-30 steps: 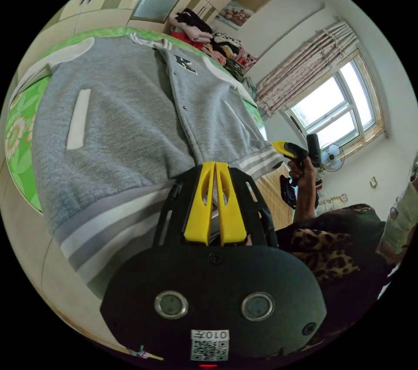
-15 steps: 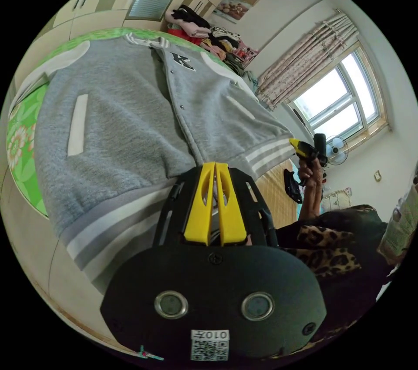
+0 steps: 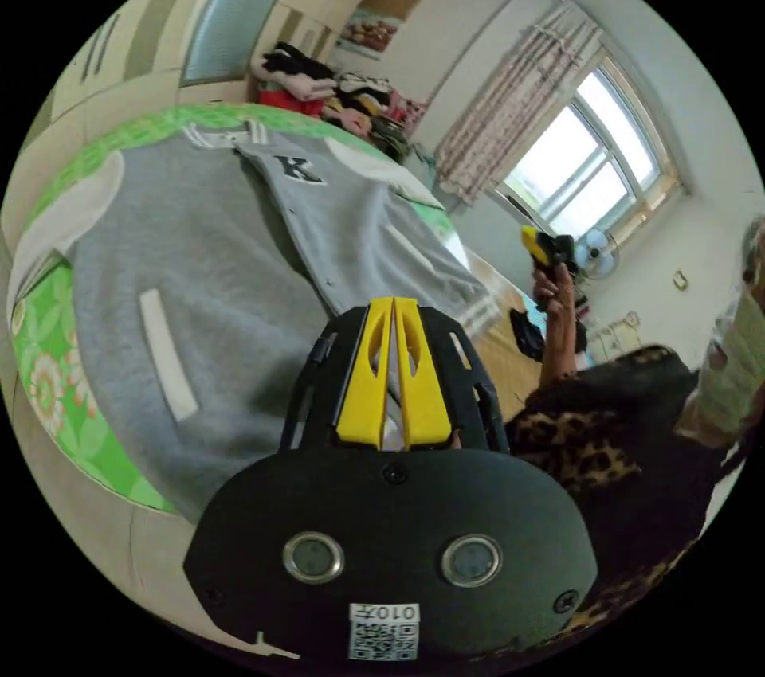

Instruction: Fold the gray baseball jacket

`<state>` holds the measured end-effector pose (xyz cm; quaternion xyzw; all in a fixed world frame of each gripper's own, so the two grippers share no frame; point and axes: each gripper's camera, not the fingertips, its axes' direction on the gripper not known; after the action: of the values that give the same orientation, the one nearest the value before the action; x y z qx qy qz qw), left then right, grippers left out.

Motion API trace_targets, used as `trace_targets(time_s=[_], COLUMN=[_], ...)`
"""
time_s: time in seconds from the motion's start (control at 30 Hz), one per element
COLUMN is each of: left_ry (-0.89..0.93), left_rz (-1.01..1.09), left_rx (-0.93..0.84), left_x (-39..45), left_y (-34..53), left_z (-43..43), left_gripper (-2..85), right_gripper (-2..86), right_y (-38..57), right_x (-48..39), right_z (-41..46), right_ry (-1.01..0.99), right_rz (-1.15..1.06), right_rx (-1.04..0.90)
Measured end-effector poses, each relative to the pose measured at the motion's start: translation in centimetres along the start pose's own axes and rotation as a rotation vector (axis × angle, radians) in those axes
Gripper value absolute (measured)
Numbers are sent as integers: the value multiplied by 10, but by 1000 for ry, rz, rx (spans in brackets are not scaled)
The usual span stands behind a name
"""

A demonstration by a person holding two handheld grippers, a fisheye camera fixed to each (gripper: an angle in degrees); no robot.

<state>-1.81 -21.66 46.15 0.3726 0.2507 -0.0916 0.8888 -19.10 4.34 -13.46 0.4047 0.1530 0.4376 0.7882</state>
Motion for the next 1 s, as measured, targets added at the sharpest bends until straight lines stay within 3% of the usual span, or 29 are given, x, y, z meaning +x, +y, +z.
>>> trace_targets(time_s=[0.13, 0.2, 0.37, 0.47, 0.67, 0.73, 0.77, 0.83, 0.9, 0.93, 0.97, 1.0], left_ry=[56, 86, 211, 183, 276, 167, 80, 11, -1, -23, -85, -33], left_rz=[-86, -117, -208, -176, -17, 14, 13, -58, -149, -163, -188, -199], left_rx=[-163, -108, -48, -65, -124, -66, -32, -39, -67, -92, -193, -170], left_x=[-29, -41, -71, -68, -48, -43, -48, -71, -105, -112, -125, -135], left_y=[-8, 5, 23, 21, -9, -37, -57, -86, -111, -114, -118, -113], left_z=[55, 60, 53, 53, 31, 12, 8, 18, 44, 52, 71, 76], left_gripper=[-2, -2, -2, -3, -2, -2, -2, -2, -2, -2, -3, -3], right_gripper=[29, 27, 24, 21, 18, 20, 20, 20, 20, 20, 19, 20], right_y=[-105, -148, -232, -242, -245, -255, -259, -259, -259, -260, -260, -260], right_x=[3, 14, 96, 139, 185, 180, 183, 192, 195, 200, 205, 208], right_z=[124, 182, 351, 422, 466, 461, 461, 479, 499, 510, 519, 521], right_ry=[-89, -59, -39, -34, -187, -175, -263, -356, -307, -191, -207, -218], right_rz=[-99, -115, 88, 177, 230, 189, 194, 256, 250, 240, 237, 255], right_rx=[-286, -369, -522, -587, -701, -604, -528, -544, -582, -612, -620, -618])
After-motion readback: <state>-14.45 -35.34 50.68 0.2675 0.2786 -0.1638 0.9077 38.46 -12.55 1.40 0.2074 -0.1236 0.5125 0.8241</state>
